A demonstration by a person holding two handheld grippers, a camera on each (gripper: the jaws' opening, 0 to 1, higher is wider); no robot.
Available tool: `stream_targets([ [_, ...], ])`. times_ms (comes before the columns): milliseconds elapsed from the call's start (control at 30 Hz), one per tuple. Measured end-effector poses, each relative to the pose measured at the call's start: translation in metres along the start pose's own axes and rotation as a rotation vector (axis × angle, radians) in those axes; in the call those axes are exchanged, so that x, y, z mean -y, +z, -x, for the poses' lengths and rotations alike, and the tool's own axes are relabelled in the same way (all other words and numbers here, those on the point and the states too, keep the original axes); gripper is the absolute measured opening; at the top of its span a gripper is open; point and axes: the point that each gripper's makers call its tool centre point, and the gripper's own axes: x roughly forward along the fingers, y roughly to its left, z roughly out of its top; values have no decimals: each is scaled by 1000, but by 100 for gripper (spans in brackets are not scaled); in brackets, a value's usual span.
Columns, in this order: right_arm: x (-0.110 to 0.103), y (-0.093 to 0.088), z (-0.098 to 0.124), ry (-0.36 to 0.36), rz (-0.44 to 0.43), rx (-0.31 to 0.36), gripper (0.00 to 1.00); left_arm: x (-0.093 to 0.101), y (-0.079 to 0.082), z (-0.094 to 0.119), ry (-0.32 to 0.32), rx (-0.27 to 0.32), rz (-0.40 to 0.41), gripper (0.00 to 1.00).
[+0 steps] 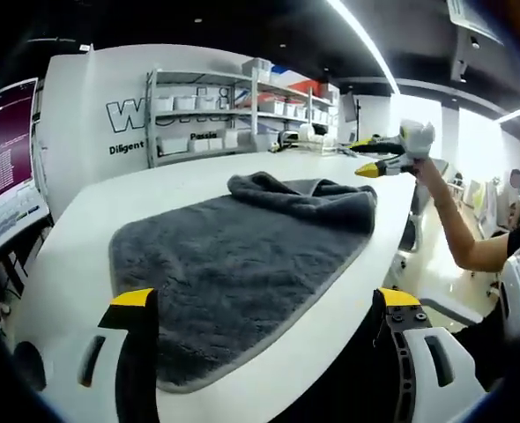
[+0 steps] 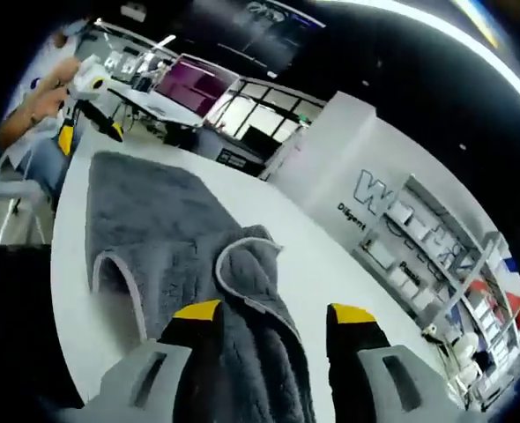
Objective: Open the folded towel by lifting each exposed corner and separating the folded layers until the towel lies flat within the target outline without major curled edges
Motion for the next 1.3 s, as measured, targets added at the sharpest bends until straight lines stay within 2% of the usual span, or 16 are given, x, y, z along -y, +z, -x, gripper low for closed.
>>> stream_targets([
  [133, 5, -10, -25, 4, 212, -49, 39, -1, 1, 1, 5, 1, -1, 99],
  [267, -2, -13, -42, 53, 292, -38, 34, 3, 1, 0, 3, -3, 0, 99],
  [300, -6, -14, -47, 68, 344, -36, 32, 3, 1, -1, 2, -4, 0, 99],
  [400, -11, -17, -57, 81, 413, -45, 31, 7, 2, -3, -9, -7, -5, 98],
  [467, -12, -21, -65, 87, 426, -64, 31, 11, 2, -4, -23, -10, -9, 98],
  [567, -21, -29, -77, 133, 447, -81, 27, 12, 3, -4, -30, -9, -7, 98],
  [633, -24, -35, -82, 148, 489, -108, 27, 11, 3, -4, -25, -11, -6, 98],
  [900, -31, -37, -98, 168, 573, -153, 25, 8, 6, 1, -15, -4, 4, 97],
  [1067, -35, -35, -103, 188, 554, -167, 12, 9, 4, 2, -22, -10, 6, 97],
  [1167, -29, -39, -106, 190, 542, -187, 0, 9, 3, 2, -20, -11, 10, 97],
  [1233, -28, -38, -107, 205, 514, -190, 0, 8, 2, 3, -19, -10, 12, 96],
  [1300, -25, -34, -103, 190, 506, -188, 0, 9, 2, 3, -19, -10, 12, 96],
])
